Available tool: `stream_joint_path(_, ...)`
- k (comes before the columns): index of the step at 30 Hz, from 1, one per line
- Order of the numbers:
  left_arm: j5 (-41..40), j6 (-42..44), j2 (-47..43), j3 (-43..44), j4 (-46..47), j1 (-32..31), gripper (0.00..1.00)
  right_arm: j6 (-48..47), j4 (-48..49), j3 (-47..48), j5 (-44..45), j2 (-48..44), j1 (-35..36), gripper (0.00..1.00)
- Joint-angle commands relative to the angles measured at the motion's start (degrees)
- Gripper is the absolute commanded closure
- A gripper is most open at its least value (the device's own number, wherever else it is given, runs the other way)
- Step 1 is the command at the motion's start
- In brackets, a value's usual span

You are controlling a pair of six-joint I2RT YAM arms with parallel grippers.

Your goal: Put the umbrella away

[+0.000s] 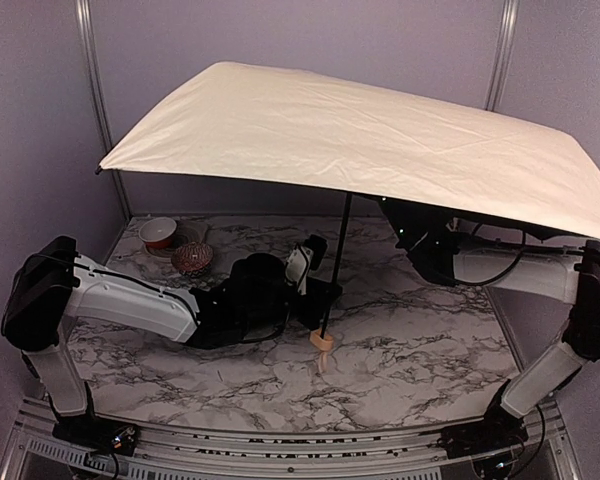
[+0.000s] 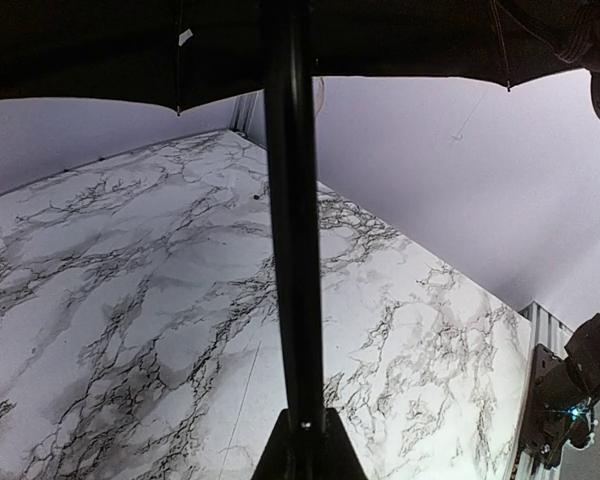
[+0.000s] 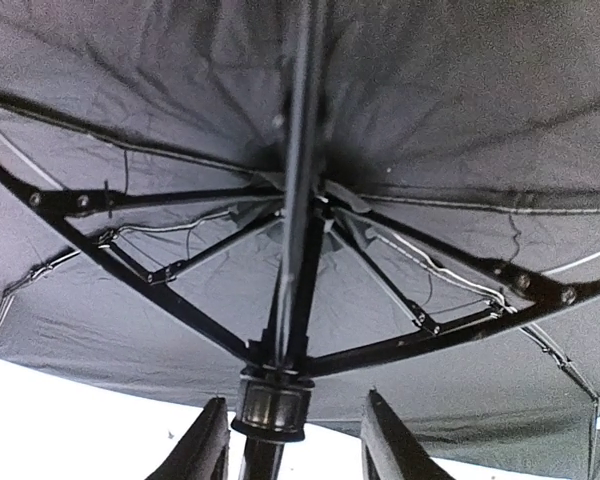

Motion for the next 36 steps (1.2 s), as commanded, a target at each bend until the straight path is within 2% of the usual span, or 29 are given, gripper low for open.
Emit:
stream_joint_path(1,0.2,1.3,-0.6,1.9,5.3,-0.3,1.00,-1.1,0.1,3.2,1.5,-0.2,-0.1,0.55)
stream_joint_path(7,0.3,1.1,-0.5,2.0,5.3,-0.3,1.00,-1.5,2.2,2.8,2.4,0.2,-0.1,0.55)
stream_joint_path(12,0.1,1.2,-0.6,1.9,5.3,-0.3,1.00,-1.4,2.4,2.6,1.9,0.3,-0.1,0.68)
stream_joint_path(18,0.2,1.1,-0.6,1.9,5.3,-0.3,1.00,-1.7,2.4,2.5,1.3,0.0,-0.1,1.00)
stream_joint_path(27,0.2,1.2,-1.1,2.0,5.9,-0.2,1.00,0.0,0.3,2.8,-0.5,0.0,-0.1,1.00)
stream_joint_path(29,-0.1,1.6,-1.2,2.0,6.1,-0.2,1.00,0.6,-0.5,2.8,-0.2,-0.1,-0.1,0.83)
stream_joint_path(30,-0.2,1.7,-1.2,2.0,6.2,-0.2,1.00,0.7,-0.7,2.8,-0.3,-0.1,-0.1,0.78)
stream_joint_path(36,-0.4,1.4,-1.0,2.1,6.7,-0.2,1.00,1.0,0.2,2.0,0.8,-0.4,-0.1,0.71)
